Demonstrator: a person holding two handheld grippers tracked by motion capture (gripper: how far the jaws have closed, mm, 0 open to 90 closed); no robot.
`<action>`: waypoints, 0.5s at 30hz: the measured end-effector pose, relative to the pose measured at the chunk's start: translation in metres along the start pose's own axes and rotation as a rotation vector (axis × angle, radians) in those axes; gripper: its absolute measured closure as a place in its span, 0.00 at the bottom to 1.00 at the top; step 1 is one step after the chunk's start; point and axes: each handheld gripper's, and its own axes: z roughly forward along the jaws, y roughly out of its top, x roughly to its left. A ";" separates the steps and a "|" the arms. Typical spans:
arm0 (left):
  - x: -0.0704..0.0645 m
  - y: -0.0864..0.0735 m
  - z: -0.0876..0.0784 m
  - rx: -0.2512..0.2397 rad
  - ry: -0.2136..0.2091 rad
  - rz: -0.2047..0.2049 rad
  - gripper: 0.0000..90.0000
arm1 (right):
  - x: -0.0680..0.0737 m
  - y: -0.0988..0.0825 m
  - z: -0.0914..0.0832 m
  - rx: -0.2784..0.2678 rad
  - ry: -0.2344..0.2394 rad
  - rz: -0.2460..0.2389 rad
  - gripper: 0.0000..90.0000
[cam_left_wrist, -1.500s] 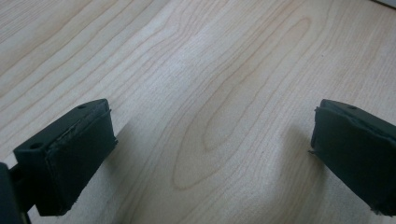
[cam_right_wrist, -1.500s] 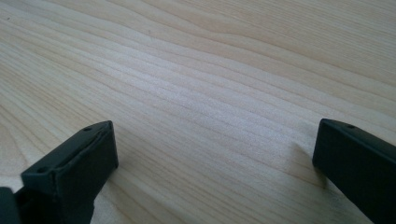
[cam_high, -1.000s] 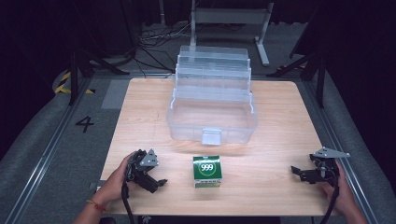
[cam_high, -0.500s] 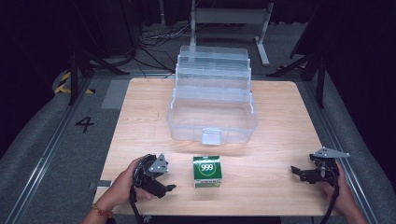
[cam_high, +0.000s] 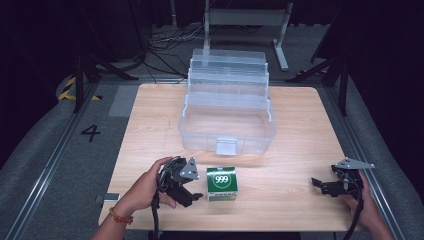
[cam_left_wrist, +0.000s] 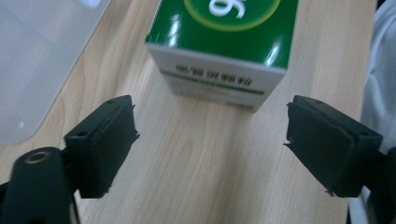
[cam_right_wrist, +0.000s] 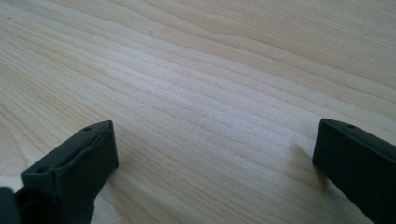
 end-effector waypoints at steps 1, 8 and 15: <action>-0.001 0.004 0.000 -0.003 -0.003 0.013 0.18 | 0.000 0.000 0.000 0.000 0.000 0.000 0.00; -0.003 0.036 0.005 0.029 -0.010 0.076 0.18 | 0.000 0.000 0.000 0.000 0.001 -0.001 0.00; -0.002 0.055 0.019 0.065 -0.037 0.123 0.18 | 0.000 0.000 0.000 0.000 0.001 -0.002 0.00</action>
